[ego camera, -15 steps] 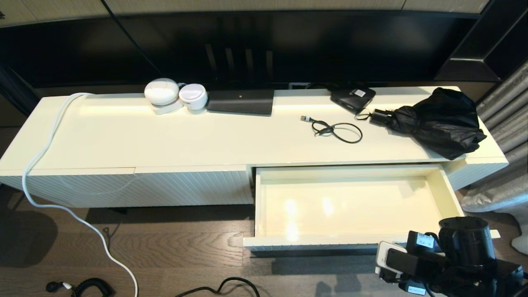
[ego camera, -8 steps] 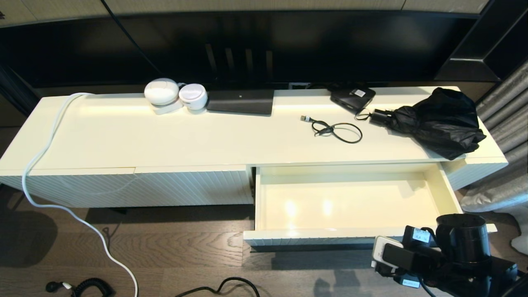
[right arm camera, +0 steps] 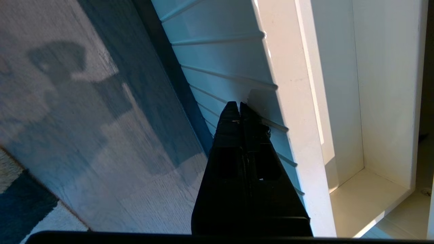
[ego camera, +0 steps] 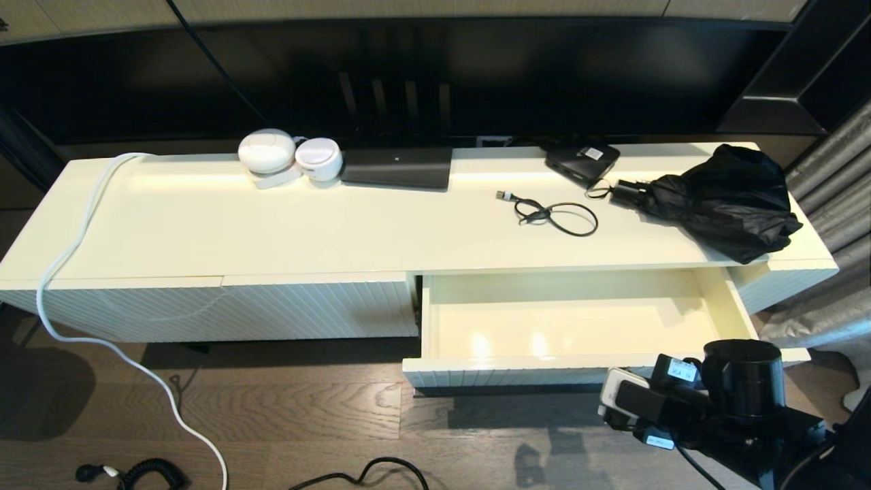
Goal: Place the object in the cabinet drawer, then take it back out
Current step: Close the drawer
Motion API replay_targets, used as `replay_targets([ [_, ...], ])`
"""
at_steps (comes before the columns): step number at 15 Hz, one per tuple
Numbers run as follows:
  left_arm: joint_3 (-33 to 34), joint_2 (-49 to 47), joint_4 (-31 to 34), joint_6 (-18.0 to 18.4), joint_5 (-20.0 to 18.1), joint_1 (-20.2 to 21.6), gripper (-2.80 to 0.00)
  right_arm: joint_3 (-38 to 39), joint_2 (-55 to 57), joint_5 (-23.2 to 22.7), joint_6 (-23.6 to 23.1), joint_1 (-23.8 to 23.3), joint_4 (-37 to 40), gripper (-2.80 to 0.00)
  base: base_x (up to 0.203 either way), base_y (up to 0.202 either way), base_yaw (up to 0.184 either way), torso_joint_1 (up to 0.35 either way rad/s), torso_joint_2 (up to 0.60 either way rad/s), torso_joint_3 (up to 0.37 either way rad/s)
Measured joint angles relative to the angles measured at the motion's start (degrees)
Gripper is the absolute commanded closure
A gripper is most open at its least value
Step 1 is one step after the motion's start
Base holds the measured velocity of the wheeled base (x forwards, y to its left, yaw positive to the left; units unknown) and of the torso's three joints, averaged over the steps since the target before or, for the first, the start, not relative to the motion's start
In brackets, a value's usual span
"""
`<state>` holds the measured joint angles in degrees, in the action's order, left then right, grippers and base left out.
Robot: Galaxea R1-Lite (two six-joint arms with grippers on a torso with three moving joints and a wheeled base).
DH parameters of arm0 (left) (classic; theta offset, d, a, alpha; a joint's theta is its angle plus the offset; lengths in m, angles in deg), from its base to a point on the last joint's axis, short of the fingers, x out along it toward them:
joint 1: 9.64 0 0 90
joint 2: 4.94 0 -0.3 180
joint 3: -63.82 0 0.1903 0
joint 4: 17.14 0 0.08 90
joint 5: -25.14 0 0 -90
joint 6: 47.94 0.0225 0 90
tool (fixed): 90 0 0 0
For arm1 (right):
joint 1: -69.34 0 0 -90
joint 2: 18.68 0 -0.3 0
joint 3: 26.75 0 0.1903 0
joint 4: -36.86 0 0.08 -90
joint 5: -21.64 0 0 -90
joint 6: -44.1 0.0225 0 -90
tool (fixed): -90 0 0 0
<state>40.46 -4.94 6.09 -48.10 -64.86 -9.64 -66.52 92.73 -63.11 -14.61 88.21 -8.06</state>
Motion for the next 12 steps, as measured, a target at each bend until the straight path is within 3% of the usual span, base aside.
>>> replay_targets([
  [3, 0.0, 0.0, 0.0, 0.0, -0.01, 0.0, 0.0, -1.55, 2.03, 0.02, -0.49, 0.0, -3.52, 0.0, 0.0, 0.0, 0.0, 0.0, 0.0, 0.0],
  [12, 0.0, 0.0, -0.02, 0.0, 0.0, 0.0, 0.0, -7.59, 5.74, -0.02, -2.23, -1.03, -3.51, 0.0, 0.0, 0.0, 0.0, 0.0, 0.0, 0.0],
])
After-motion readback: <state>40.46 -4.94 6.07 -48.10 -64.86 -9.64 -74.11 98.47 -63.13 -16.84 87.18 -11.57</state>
